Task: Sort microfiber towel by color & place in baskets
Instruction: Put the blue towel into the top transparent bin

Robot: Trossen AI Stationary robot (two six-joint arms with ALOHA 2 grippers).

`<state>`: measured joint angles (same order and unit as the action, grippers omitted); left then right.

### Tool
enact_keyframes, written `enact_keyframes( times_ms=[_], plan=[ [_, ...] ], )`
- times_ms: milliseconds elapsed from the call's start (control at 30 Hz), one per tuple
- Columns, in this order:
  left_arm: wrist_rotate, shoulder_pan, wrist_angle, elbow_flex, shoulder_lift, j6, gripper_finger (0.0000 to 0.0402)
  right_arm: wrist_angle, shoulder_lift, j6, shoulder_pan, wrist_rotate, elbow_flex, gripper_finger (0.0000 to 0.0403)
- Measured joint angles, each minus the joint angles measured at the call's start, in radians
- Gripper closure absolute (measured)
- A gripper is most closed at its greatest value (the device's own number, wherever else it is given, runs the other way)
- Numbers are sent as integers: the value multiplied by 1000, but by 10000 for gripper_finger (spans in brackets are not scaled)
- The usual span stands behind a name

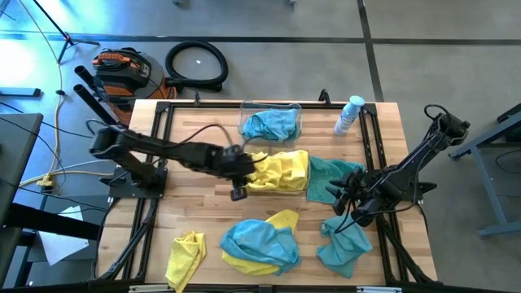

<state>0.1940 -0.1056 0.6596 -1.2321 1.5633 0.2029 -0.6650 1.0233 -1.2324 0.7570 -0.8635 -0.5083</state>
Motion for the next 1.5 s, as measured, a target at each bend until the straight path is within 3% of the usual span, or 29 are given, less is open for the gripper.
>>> enact_keyframes(
  times_ms=[133, 367, 500, 633, 800, 967, 1200, 1500],
  plan=[
    [52, -37, -75, 163, -144, 85, 292, 4, -2, -4, 0, 43, -3, 277],
    [147, -104, -259, 429, -366, 171, 292, 8, 19, -73, 10, 281, -86, 277],
    [167, -121, -368, 563, -448, 202, 292, -21, 96, -122, 24, 371, -181, 277],
    [180, -120, -449, 655, -498, 215, 292, -177, 227, -240, 44, 502, -317, 277],
    [181, -120, -472, 696, -532, 214, 292, -406, 400, -381, 79, 617, -515, 277],
    [181, -120, -474, 696, -537, 177, 292, -461, 521, -446, 128, 664, -639, 277],
    [174, -120, -475, 696, -537, 178, 292, -418, 621, -650, 179, 830, -610, 276],
    [164, -120, -479, 696, -537, 189, 292, -178, 667, -732, 207, 757, -500, 238]
  ],
)
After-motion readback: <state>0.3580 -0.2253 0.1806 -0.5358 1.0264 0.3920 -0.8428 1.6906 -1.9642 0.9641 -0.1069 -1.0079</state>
